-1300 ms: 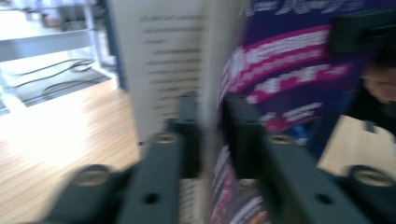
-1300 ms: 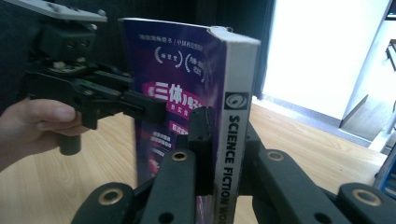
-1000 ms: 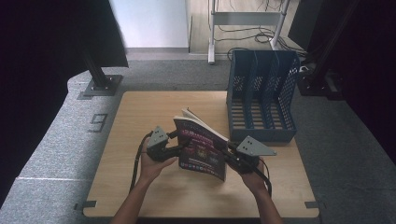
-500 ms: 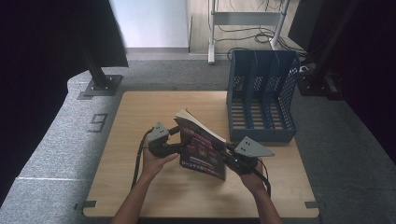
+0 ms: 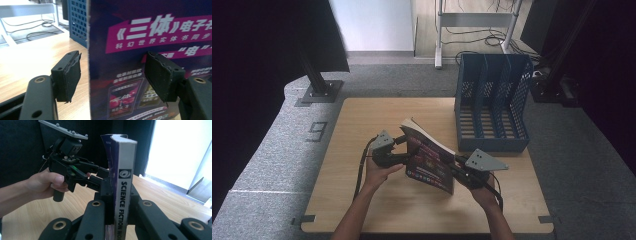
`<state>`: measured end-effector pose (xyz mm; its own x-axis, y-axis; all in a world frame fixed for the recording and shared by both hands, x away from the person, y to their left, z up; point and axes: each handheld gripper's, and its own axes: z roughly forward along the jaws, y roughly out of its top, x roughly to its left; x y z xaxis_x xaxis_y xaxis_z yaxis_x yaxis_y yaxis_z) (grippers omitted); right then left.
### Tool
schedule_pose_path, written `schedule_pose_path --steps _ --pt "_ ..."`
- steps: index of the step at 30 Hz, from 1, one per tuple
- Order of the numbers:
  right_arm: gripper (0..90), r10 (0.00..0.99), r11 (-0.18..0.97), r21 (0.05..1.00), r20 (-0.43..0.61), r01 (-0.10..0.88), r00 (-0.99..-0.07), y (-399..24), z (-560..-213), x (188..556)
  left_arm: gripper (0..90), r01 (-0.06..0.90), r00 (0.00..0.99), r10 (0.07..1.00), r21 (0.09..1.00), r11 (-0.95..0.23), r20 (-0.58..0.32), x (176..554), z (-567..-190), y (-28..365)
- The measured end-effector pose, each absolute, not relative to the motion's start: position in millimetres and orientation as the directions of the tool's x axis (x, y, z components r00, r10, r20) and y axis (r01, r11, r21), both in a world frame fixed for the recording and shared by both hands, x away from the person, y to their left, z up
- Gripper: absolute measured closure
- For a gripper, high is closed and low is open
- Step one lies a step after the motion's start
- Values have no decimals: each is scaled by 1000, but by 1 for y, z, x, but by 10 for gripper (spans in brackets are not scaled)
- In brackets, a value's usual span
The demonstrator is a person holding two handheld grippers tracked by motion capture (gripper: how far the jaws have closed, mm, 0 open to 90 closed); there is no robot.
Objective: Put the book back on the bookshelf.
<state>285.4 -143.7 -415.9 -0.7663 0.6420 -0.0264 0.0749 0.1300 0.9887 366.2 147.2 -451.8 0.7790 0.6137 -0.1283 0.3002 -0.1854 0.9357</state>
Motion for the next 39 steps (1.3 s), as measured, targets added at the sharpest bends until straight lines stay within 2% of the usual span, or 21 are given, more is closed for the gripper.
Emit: schedule_pose_path --steps 12,22,34,39 --pt "811 629 135 989 -37 62 -777 -144 -416 284 350 281 781 615 941 -191 -108 362 -451 145" --pt "776 621 141 988 -40 61 -783 -145 -416 284 399 268 783 613 946 -183 -104 360 -451 146" --pt "759 639 206 977 -89 58 -764 -131 -411 290 404 269 791 601 949 -167 -119 359 -450 146" --pt "765 650 213 973 -74 88 -756 -124 -409 297 404 266 793 599 949 -169 -116 358 -449 145"
